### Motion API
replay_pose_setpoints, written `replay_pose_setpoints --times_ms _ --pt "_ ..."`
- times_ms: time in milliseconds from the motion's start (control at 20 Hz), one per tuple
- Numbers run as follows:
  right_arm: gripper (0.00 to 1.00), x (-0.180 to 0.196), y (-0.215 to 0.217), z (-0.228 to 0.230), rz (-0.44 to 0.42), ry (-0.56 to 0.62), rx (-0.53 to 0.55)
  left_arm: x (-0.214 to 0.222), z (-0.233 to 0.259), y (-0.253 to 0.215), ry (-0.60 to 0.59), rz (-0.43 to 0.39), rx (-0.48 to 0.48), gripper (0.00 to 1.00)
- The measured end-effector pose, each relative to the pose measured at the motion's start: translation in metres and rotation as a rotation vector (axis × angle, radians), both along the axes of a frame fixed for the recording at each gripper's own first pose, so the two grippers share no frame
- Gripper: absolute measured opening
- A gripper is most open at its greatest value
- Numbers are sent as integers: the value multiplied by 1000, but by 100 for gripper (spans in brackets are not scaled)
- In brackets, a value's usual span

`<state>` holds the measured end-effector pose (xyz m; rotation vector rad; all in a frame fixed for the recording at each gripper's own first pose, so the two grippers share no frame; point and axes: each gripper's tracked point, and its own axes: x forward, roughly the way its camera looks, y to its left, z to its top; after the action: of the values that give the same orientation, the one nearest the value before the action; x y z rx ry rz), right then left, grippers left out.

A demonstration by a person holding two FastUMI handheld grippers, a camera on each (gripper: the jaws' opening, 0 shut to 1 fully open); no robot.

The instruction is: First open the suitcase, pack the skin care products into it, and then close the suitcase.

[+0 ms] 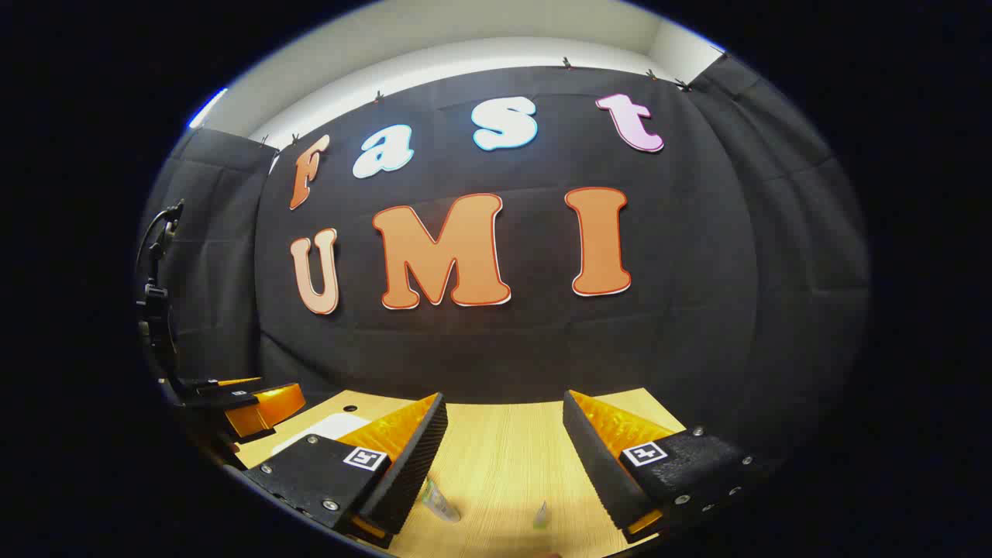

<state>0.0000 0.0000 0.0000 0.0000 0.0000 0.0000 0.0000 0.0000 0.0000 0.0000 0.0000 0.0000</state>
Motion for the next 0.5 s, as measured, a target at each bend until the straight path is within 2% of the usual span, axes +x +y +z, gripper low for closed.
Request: replay_pose_setpoints --times_ms 100,500 --pt "95 -2 -2 -4 -4 18 -8 -8 7 7 -35 26 -8 97" --pt "95 -18 -5 1 -21 22 -102 -10 17 -8 -40 -37 -4 97"
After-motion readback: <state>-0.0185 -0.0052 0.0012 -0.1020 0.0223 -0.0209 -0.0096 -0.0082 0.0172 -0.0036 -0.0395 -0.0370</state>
